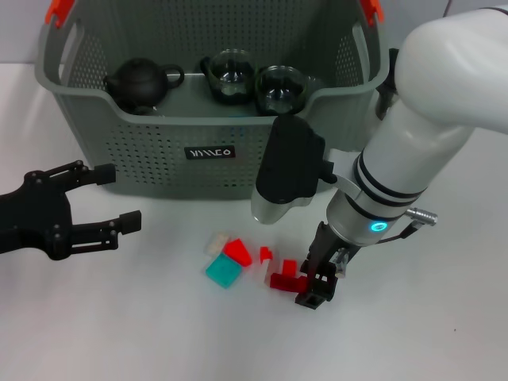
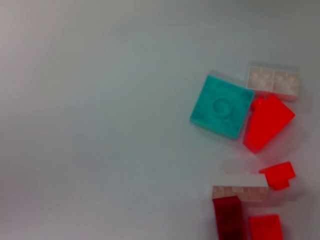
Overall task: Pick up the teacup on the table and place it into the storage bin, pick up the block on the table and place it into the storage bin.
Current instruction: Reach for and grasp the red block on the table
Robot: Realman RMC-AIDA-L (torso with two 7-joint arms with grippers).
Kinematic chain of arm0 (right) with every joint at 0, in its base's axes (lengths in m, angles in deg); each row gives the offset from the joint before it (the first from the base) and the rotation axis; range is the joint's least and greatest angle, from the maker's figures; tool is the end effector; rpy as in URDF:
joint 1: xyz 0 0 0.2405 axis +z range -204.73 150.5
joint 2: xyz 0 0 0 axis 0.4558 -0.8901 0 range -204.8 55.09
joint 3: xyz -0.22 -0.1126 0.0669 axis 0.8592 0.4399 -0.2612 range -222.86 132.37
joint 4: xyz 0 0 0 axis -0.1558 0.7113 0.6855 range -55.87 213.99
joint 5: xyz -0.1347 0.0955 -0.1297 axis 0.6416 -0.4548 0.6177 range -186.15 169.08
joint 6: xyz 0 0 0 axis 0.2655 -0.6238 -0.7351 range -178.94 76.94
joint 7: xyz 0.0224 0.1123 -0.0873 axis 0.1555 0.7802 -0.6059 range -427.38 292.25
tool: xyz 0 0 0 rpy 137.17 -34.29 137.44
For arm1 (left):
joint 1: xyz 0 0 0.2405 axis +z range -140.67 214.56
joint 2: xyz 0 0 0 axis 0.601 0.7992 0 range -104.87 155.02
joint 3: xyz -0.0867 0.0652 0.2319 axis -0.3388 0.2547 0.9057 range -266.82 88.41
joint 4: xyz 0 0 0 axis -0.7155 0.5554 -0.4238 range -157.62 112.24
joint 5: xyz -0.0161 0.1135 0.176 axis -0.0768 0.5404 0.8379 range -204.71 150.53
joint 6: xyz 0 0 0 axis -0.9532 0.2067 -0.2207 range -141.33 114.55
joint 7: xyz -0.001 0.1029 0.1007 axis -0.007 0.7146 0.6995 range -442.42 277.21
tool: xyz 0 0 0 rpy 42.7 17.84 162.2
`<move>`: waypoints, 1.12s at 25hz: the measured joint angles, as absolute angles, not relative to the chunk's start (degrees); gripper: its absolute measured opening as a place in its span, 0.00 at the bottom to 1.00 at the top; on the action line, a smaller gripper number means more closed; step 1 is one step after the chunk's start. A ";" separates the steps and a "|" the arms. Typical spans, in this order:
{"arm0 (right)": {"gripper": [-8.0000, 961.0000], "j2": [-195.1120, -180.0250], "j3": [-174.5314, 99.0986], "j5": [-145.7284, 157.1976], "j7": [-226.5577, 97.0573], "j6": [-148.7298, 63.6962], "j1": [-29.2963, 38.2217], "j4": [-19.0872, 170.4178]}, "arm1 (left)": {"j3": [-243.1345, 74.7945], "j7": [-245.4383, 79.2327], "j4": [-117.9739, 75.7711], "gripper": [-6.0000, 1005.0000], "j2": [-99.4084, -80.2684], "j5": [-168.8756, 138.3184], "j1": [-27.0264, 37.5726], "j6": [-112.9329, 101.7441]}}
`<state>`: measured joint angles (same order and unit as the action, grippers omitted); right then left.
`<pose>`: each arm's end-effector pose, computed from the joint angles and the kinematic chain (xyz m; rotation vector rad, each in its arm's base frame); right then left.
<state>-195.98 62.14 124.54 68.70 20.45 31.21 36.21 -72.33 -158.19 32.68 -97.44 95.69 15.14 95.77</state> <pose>0.1330 0.3509 -0.1300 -2.9500 0.3212 -0.8473 -0.2972 0.2655 0.0670 -2.5743 -0.5455 -0.7578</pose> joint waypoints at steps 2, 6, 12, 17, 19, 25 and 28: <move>0.54 -196.01 62.67 124.52 68.82 20.15 31.40 36.38 | -72.33 -158.19 32.68 0.88 -97.44 95.69 15.15 95.77; 0.52 -195.98 62.94 124.45 68.90 20.09 31.55 36.22 | -72.33 -158.19 32.62 0.88 -97.44 95.66 15.14 95.77; 0.51 -195.97 63.03 124.38 69.11 20.26 31.95 36.28 | -72.41 -158.19 32.59 0.88 -97.44 95.62 15.15 95.77; 0.46 -195.91 63.05 124.33 69.11 20.31 32.02 36.33 | -72.42 -158.19 32.59 0.88 -97.44 95.60 15.14 95.77; 0.42 -195.91 63.05 124.40 69.11 20.30 32.03 36.36 | -72.42 -158.19 32.59 0.88 -97.44 95.60 15.14 95.77; 0.37 -195.93 63.04 124.48 69.19 20.24 32.06 36.41 | -72.52 -158.19 32.59 0.88 -97.44 95.60 15.15 95.72; 0.31 -195.95 63.03 124.52 69.43 20.27 32.12 36.35 | -72.83 -158.19 32.59 0.88 -97.44 95.60 15.14 95.70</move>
